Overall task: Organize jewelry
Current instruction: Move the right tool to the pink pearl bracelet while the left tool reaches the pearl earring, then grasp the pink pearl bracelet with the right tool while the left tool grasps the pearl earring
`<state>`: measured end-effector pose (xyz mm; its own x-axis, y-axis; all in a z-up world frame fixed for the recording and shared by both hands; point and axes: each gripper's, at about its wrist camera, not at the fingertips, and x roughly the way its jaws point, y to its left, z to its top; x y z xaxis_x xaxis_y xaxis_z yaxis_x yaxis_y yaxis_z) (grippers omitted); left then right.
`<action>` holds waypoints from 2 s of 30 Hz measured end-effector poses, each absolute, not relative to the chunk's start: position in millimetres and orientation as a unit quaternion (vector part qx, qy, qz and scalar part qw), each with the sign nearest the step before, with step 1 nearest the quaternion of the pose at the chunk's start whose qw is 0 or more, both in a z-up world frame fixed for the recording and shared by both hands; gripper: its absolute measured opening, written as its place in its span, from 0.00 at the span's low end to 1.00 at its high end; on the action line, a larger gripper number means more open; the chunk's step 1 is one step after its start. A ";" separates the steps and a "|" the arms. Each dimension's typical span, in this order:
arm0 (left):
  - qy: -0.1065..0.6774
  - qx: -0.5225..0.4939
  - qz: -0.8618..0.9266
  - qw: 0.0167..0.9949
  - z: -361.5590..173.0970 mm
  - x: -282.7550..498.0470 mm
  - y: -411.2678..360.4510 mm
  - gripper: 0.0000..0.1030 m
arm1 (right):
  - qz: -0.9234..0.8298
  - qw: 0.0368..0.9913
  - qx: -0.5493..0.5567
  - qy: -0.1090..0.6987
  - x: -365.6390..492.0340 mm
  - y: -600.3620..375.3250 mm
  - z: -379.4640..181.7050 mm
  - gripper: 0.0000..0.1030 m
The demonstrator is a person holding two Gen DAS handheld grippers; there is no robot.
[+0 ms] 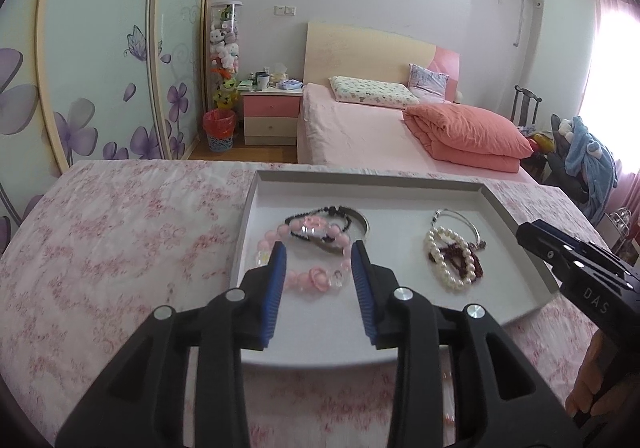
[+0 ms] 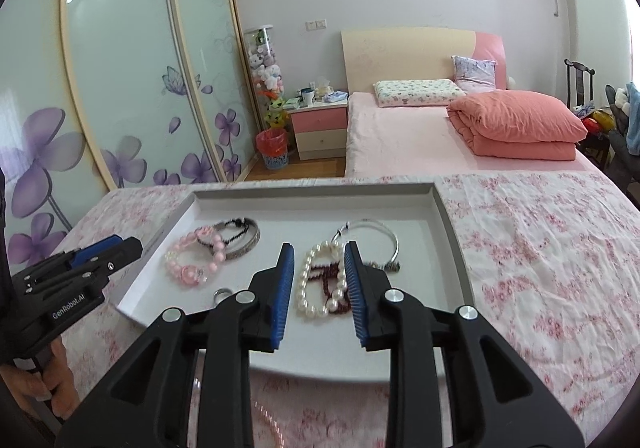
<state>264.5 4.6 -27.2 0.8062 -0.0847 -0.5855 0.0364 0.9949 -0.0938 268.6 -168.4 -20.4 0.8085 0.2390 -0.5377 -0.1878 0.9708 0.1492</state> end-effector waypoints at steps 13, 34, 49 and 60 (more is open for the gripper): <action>0.326 -0.021 -0.057 0.944 -36.9 212.6 -1.9 0.39 | 0.151 0.920 -0.012 0.363 220.5 -156.4 -53.0 0.27; 0.354 -0.019 -0.051 0.934 -58.0 202.5 4.4 0.45 | 0.159 0.890 -0.068 0.423 204.4 -135.4 -80.7 0.10; 0.380 0.038 -0.108 0.918 -69.0 208.4 -45.8 0.54 | 0.072 0.902 -0.030 0.424 207.1 -197.0 -81.4 0.07; 0.433 0.058 -0.102 0.894 -97.0 232.9 -65.9 0.48 | 0.080 0.901 -0.020 0.425 205.2 -202.1 -81.7 0.07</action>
<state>232.9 -65.9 -97.0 0.6043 -0.1328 -0.7856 0.2331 0.9723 0.0149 205.2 -202.1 -81.7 0.6255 0.1268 -0.7699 -0.1605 0.9865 0.0320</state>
